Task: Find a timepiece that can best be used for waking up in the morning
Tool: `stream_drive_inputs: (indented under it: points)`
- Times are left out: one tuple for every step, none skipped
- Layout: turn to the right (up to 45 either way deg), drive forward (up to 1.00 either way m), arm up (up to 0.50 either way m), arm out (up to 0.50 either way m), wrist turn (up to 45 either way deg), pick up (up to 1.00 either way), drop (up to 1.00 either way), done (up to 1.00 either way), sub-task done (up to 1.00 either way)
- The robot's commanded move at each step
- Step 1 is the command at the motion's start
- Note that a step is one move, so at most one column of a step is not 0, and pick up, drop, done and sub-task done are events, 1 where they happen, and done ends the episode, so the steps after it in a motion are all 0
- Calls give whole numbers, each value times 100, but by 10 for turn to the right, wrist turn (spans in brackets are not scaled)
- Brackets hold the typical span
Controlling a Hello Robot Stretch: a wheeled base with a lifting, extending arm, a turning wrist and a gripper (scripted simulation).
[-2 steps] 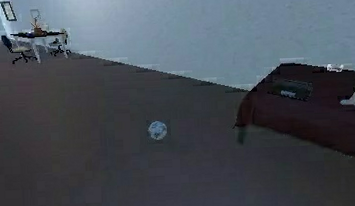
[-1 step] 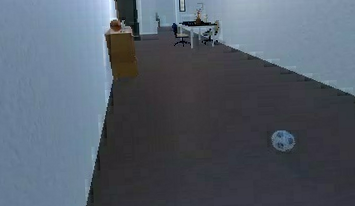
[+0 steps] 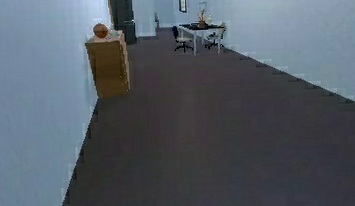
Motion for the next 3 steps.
stream_drive_inputs:
  points:
    - [0,100,0,0,0,0,0,0,0]
    - [-30,0,0,0,0,0,0,0,0]
    - [0,100,0,0,0,0,0,0,0]
